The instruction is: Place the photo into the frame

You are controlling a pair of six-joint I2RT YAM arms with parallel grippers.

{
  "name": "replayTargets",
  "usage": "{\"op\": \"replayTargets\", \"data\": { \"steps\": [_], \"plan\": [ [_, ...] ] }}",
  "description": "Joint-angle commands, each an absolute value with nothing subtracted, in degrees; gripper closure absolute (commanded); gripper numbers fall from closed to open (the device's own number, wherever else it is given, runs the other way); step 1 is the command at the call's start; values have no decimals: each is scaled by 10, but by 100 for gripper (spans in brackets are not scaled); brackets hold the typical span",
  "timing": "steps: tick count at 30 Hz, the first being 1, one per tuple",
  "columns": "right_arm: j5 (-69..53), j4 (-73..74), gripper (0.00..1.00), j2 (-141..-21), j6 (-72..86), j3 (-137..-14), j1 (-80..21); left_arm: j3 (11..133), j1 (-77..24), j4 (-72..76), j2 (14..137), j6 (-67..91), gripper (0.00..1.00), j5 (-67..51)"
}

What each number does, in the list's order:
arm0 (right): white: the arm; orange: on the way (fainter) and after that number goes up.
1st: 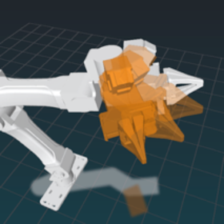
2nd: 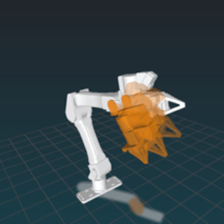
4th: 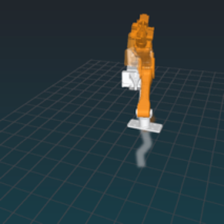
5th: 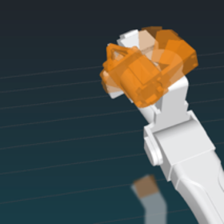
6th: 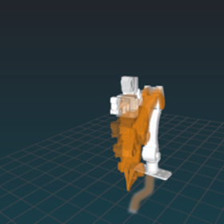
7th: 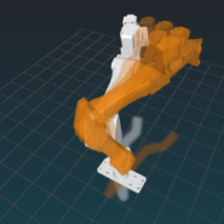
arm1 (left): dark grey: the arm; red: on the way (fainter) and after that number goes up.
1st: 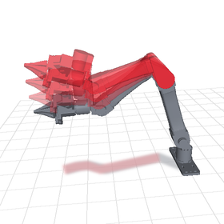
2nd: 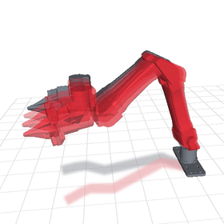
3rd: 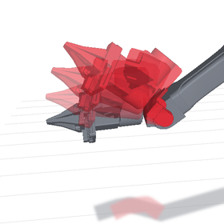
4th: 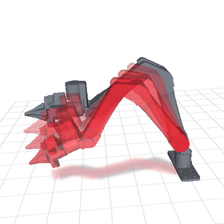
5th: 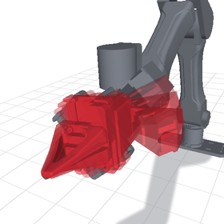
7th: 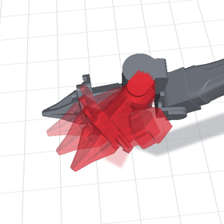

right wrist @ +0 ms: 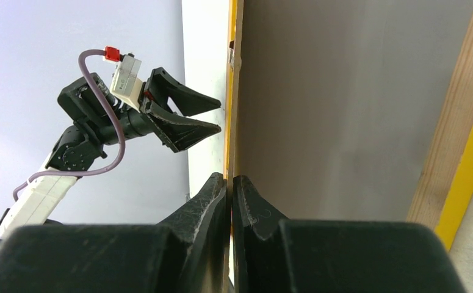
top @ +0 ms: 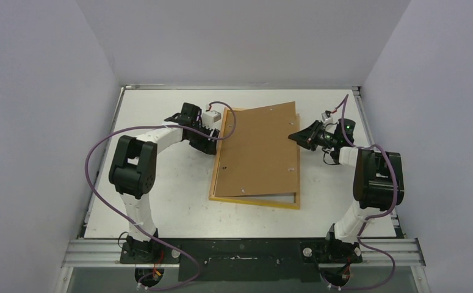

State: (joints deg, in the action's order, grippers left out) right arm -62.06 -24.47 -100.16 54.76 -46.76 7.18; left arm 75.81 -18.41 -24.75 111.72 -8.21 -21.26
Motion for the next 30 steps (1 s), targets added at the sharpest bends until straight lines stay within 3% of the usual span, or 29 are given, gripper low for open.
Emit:
{"op": "replayTargets", "data": {
  "steps": [1,24,30],
  "plan": [
    [-646,-322,95,-999,548,-492,74,781,-186,-242,1123,-94,43,-220],
    [-646,-363,95,-1026,564,-495,68,788,-186,-257,1132,-101,47,-229],
    [-642,-434,95,-1013,597,-472,67,787,-186,-260,1133,-103,49,-231]
  ]
}}
